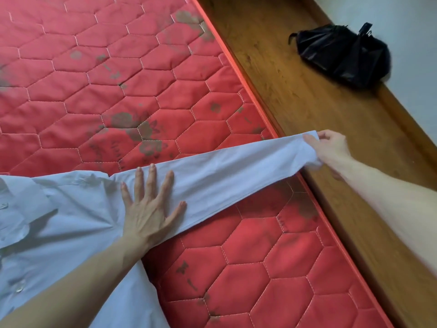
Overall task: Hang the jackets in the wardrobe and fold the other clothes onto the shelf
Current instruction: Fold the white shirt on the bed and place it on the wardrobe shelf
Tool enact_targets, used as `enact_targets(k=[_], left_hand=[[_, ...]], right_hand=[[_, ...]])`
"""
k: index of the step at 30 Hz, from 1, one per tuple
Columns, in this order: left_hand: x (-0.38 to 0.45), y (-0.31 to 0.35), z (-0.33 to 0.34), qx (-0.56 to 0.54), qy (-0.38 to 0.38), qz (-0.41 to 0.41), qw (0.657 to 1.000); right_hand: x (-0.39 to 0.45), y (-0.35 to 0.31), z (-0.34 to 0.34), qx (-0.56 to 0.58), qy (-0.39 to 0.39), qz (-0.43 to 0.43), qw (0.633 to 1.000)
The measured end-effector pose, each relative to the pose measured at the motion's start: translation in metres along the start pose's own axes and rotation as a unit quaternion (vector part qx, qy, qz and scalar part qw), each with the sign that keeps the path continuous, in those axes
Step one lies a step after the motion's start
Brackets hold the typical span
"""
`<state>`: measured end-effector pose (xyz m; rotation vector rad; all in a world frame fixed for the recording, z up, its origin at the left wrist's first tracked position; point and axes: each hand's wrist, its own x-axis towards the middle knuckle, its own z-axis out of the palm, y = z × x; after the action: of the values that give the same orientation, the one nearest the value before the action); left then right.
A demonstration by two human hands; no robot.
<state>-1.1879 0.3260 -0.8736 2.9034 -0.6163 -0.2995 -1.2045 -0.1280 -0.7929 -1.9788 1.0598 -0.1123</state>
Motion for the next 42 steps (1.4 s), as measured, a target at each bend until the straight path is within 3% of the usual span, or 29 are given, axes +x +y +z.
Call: enact_targets(k=[4,10,17,20,22,24,27,29,31,34,38,40,42], left_hand=[[0.000,0.023,0.004,-0.013,0.051,-0.008,0.999],[-0.006,0.055,0.021,0.003,-0.002,0.016,1.000],[-0.002,0.051,0.010,-0.047,-0.064,0.024,0.997],[-0.012,0.043,-0.006,-0.100,-0.036,0.028,0.994],[-0.029,0.039,-0.017,-0.077,0.039,-0.015,0.996],[-0.047,0.034,-0.027,-0.069,0.097,-0.130,0.984],[-0.072,0.008,-0.038,-0.147,0.068,-0.305,0.938],[-0.084,-0.017,-0.038,-0.174,-0.005,-0.298,0.938],[-0.092,-0.037,-0.043,-0.228,-0.013,-0.235,0.945],[-0.105,-0.056,-0.057,-0.385,0.051,-0.218,0.896],[-0.139,-0.101,-0.074,-0.483,0.026,-0.286,0.827],[-0.159,-0.135,-0.081,-0.560,0.012,-0.328,0.760],[-0.183,-0.172,-0.089,-0.633,0.001,-0.386,0.672]], right_hand=[[0.022,-0.010,-0.012,-0.014,0.008,0.054,0.998],[-0.003,0.032,0.005,-0.062,-0.097,0.127,0.985],[-0.030,0.040,0.021,-0.025,0.061,-0.034,0.997],[-0.049,0.020,0.022,-0.033,0.091,-0.078,0.992],[-0.068,0.003,0.025,-0.021,0.101,-0.105,0.989],[-0.090,-0.016,0.033,-0.016,0.102,-0.126,0.987],[-0.130,-0.050,0.053,-0.018,0.090,-0.182,0.979],[-0.158,-0.074,0.074,-0.034,0.078,-0.233,0.969],[-0.191,-0.097,0.103,-0.052,0.053,-0.272,0.960],[-0.253,-0.128,0.158,-0.085,-0.002,-0.332,0.940],[-0.348,-0.163,0.234,-0.101,-0.054,-0.410,0.905],[-0.395,-0.177,0.273,-0.101,-0.072,-0.428,0.895],[-0.439,-0.187,0.307,-0.094,-0.090,-0.439,0.889]])
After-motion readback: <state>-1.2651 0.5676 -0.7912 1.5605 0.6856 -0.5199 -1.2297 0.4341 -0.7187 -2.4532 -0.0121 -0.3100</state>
